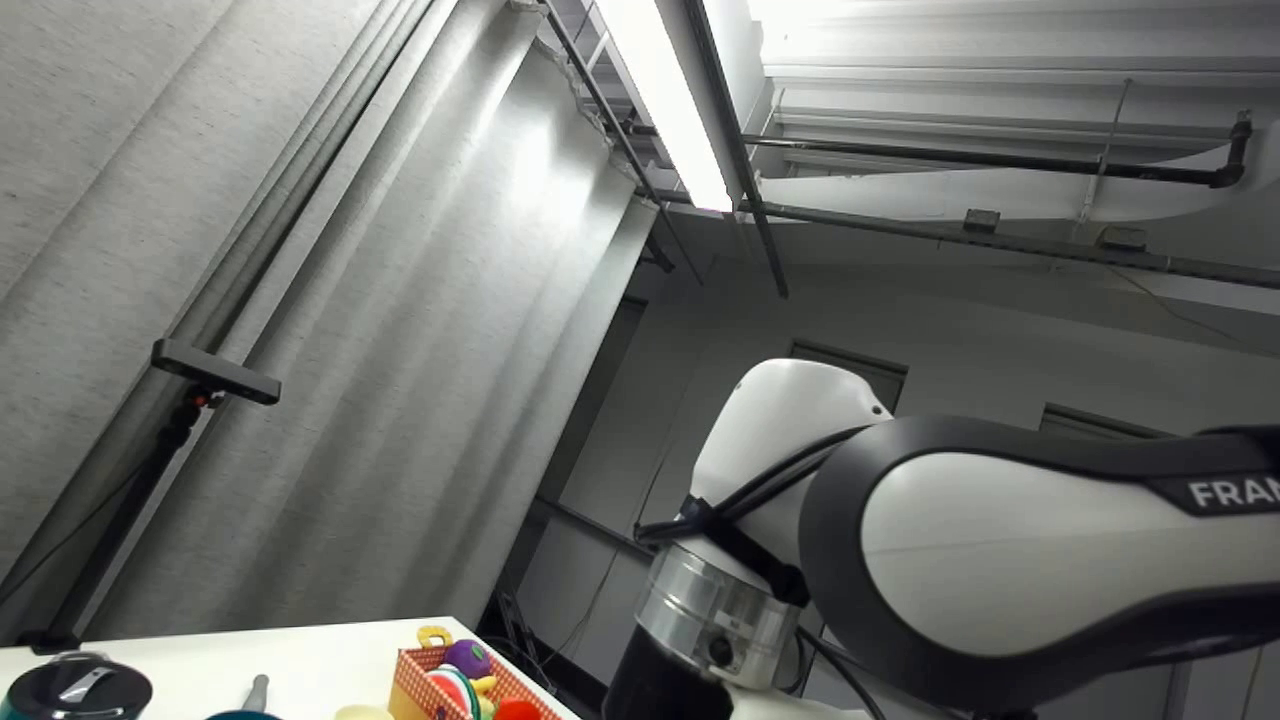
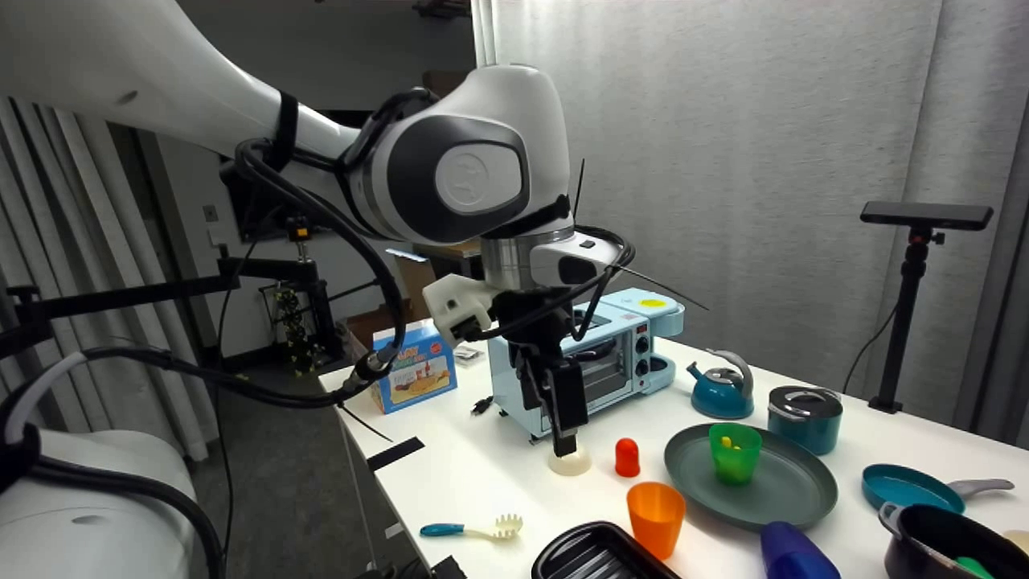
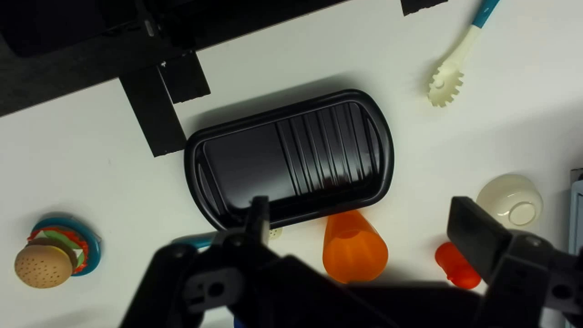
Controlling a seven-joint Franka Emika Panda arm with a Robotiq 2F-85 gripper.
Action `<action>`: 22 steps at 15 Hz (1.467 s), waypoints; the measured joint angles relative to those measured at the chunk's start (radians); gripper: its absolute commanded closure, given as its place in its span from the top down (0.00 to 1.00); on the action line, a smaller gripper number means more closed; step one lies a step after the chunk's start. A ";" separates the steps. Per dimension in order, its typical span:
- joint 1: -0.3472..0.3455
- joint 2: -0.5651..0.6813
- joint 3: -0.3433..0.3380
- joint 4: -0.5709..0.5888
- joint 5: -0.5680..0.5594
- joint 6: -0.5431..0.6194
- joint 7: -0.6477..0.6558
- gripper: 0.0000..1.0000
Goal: Place the dark blue cup upright
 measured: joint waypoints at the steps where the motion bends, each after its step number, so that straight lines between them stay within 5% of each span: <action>1: 0.000 0.000 0.000 0.000 0.000 0.000 0.000 1.00; 10: -0.010 0.024 -0.003 -0.002 -0.011 0.011 0.003 1.00; 22: -0.118 0.269 -0.059 0.057 -0.114 0.287 0.012 1.00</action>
